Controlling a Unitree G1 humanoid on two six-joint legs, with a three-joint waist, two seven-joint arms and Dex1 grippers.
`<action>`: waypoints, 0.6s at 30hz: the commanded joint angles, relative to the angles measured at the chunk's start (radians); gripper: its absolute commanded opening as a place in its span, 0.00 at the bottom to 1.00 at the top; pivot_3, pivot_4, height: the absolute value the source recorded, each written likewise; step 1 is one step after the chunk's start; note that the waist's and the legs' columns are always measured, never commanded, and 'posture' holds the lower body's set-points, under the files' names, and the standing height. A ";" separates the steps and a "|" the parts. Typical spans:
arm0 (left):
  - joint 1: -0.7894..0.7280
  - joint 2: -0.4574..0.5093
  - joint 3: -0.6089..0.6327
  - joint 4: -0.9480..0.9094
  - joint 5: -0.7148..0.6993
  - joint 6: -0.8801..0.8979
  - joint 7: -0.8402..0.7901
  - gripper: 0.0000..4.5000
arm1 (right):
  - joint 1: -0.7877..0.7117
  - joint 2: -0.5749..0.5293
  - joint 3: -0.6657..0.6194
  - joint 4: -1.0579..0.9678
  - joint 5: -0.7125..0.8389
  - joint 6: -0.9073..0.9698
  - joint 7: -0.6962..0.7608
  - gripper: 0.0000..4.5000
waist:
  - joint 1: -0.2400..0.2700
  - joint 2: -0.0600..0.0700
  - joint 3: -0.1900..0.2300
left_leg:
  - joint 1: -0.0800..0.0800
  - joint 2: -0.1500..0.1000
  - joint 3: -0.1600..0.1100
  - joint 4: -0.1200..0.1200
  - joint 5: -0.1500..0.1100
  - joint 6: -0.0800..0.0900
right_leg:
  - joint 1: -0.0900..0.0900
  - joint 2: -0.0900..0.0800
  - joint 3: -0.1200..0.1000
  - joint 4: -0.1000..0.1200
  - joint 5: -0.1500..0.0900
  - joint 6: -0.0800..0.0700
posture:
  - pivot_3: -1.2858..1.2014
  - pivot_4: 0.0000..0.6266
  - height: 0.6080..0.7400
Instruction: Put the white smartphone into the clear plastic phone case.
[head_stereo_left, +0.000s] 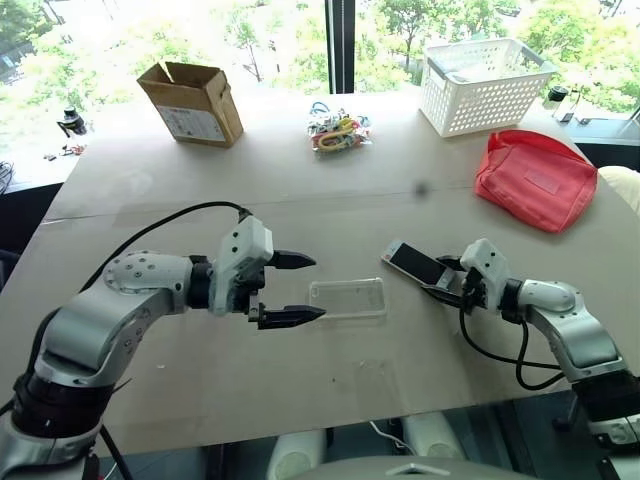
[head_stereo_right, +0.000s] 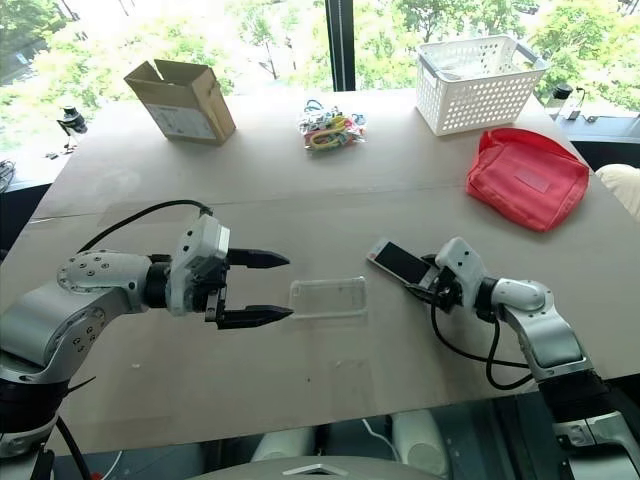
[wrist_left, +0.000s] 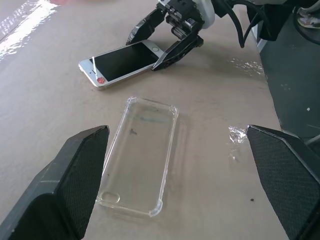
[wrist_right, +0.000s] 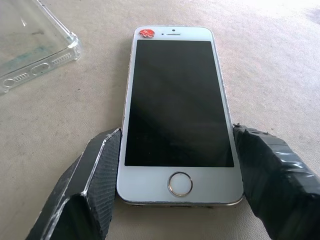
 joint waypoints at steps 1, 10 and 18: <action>-0.007 0.007 0.019 -0.026 -0.003 -0.022 -0.001 1.00 | 0.032 -0.012 0.044 0.033 -0.059 0.036 -0.009 0.65 | 0.000 0.000 0.000 | 0.000 0.000 0.000 0.000 0.000 0.000 | 0.000 0.000 0.000 0.000 0.000 0.000 | 0.52 0.24 1.00; -0.014 -0.009 0.024 -0.014 0.016 -0.024 0.056 1.00 | -0.089 -0.069 0.010 -0.123 0.044 0.109 0.117 0.65 | 0.000 0.008 0.008 | -0.003 0.000 -0.001 0.000 0.000 0.000 | -0.003 0.000 0.001 0.000 0.001 0.000 | 0.52 0.24 1.00; -0.043 -0.035 0.035 0.040 0.074 -0.031 0.147 1.00 | -0.196 -0.098 0.053 -0.263 0.108 0.157 0.253 0.65 | 0.001 0.011 0.013 | -0.021 0.000 -0.003 0.000 0.000 0.000 | -0.021 -0.001 0.000 0.002 0.001 -0.001 | 0.52 0.24 1.00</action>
